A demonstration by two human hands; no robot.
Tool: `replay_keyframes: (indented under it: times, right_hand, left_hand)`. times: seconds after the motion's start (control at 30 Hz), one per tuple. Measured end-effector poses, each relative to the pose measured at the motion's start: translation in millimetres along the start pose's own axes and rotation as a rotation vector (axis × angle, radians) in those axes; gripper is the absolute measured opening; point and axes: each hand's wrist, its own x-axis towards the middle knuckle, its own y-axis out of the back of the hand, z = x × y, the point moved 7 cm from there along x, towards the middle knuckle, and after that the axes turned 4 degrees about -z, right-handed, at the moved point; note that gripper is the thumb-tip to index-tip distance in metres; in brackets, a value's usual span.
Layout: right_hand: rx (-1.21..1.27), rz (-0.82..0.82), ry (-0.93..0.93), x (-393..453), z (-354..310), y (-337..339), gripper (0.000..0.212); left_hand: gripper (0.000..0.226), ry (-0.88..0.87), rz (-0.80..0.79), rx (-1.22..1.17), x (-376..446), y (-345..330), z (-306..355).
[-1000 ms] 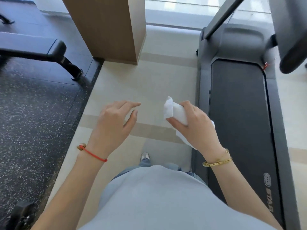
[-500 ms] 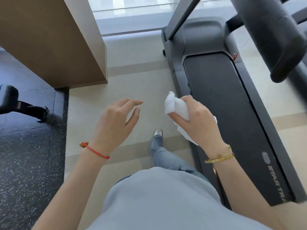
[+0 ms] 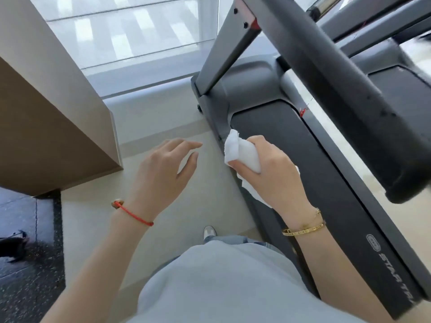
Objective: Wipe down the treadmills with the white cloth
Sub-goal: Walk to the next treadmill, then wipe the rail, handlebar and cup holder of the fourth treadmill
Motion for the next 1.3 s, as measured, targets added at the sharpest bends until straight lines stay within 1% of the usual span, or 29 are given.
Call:
replay_keyframes:
  times: [0.07,0.17,0.33,0.47,0.67,0.77,0.87,1.0,1.2,1.3]
  right_hand:
    - [-0.016,0.027,-0.022,20.9,2.1,5.2,0.048]
    - [0.029,0.032,-0.071,46.6,8.6,13.2,0.046]
    - [-0.007,0.103,-0.200,83.9,26.7,28.1,0.051]
    - [-0.026,0.159,-0.307,103.3,39.9,40.1,0.048]
    - [-0.011,0.247,-0.478,115.8,51.5,50.0,0.044]
    - [-0.004,0.316,-0.563,116.2,52.8,54.6,0.046]
    - [0.001,0.387,-0.643,111.5,52.1,59.0,0.047]
    - [-0.021,0.502,-0.723,97.2,46.6,68.2,0.047]
    - [-0.092,0.626,-0.751,69.6,42.1,92.0,0.048]
    - [-0.137,0.693,-0.757,48.6,45.1,116.3,0.052]
  left_hand:
    - [0.024,-0.026,-0.008,-0.020,29.8,-1.5,-3.5]
    - [0.026,-0.091,-0.029,-0.065,72.9,-3.7,-3.2]
    - [0.028,-0.232,-0.076,-0.105,150.0,-12.0,4.0]
    - [0.026,-0.398,-0.120,-0.174,206.7,-22.1,17.7]
    - [0.028,-0.660,-0.243,-0.212,271.3,-51.6,46.4]
    - [0.026,-0.746,-0.283,-0.228,290.0,-56.4,60.8]
    - [0.031,-0.832,-0.351,-0.271,302.7,-61.7,76.6]
    - [0.032,-0.953,-0.387,-0.327,310.2,-65.4,102.5]
    - [0.029,-1.093,-0.391,-0.356,309.6,-79.2,147.9]
    - [0.029,-1.116,-0.408,-0.358,303.1,-88.3,170.5]
